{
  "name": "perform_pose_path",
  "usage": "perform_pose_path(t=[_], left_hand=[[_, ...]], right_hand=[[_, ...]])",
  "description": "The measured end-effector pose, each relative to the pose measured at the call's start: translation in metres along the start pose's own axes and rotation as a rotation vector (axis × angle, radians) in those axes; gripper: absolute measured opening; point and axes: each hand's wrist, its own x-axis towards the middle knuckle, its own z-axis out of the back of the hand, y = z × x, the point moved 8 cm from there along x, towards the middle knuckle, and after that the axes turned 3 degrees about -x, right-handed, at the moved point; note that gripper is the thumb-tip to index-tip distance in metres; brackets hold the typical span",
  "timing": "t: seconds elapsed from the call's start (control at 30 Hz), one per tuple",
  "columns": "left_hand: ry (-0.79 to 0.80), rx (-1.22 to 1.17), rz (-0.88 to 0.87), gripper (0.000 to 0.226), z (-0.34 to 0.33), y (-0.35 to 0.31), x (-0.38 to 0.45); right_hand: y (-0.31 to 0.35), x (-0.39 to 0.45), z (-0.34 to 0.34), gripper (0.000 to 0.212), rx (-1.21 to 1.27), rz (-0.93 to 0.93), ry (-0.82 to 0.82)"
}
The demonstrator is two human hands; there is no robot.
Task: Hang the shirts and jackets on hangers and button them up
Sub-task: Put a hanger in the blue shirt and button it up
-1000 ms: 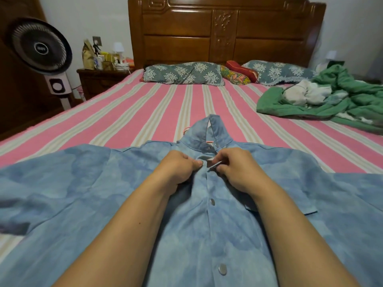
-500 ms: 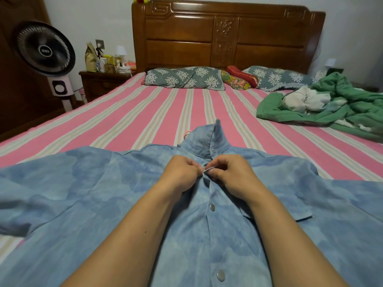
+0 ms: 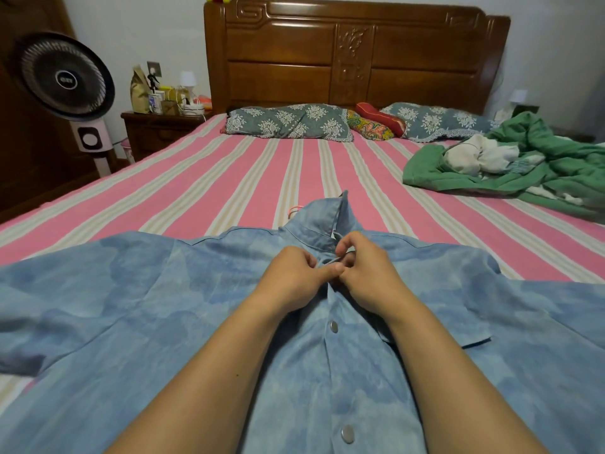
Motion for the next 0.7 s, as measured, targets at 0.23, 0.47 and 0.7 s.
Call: perform_pose_path(t=[0.23, 0.47, 0.7], left_hand=[[-0.138, 0.174, -0.046, 0.030, 0.001, 0.000, -0.001], [-0.238, 0.303, -0.121, 0.023, 0.004, -0.011, -0.007], [-0.134, 0.404, -0.244, 0.030, -0.006, -0.018, -0.003]], right_hand=[[-0.007, -0.001, -0.006, 0.038, 0.278, -0.144, 0.099], [-0.011, -0.003, -0.005, 0.017, 0.293, -0.282, 0.056], [-0.019, 0.000, 0.016, 0.024, 0.079, -0.299, -0.304]])
